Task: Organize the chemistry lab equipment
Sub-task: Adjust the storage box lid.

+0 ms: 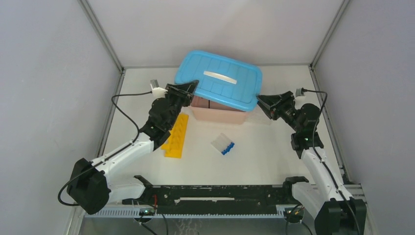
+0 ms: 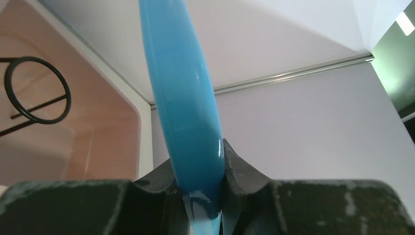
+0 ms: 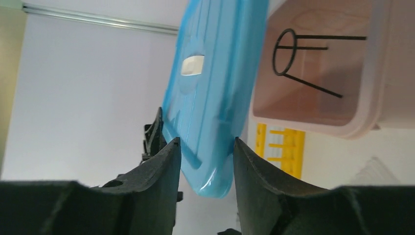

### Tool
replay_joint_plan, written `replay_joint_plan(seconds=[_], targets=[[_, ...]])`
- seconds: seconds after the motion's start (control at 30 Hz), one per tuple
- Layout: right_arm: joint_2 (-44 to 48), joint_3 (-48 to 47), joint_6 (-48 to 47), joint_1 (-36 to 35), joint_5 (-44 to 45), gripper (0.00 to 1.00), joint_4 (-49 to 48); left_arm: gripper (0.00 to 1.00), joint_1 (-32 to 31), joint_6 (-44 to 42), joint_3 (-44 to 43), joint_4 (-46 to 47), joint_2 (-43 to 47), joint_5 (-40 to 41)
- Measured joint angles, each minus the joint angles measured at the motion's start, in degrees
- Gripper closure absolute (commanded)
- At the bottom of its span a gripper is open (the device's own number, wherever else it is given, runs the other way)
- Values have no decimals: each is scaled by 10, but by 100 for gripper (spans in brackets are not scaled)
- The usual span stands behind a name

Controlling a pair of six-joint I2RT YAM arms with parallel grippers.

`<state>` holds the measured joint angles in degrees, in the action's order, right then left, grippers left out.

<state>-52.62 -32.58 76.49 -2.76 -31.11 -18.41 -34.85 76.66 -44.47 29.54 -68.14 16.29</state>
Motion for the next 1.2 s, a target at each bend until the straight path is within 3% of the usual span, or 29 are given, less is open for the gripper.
replay_joint_plan(seconds=[0.43,0.8,0.97,1.1,1.13,1.17,1.2], targets=[[106,-68,-165,19,96,48,293,100,4,-58,0,-43,8,38],[-3,-320,-337,20,329,47,652,100,4,-66,0,-44,44,43],[-81,-367,-405,49,427,34,750,100,4,-67,0,-53,45,28],[-132,-366,-448,97,458,31,808,100,4,-72,0,-73,45,10],[-139,-364,-457,109,459,27,814,100,4,-73,0,-78,46,7],[-143,-360,-466,122,460,8,817,100,4,-73,0,-86,48,3],[-145,-354,-475,134,460,1,818,100,4,-76,0,-94,52,-1]])
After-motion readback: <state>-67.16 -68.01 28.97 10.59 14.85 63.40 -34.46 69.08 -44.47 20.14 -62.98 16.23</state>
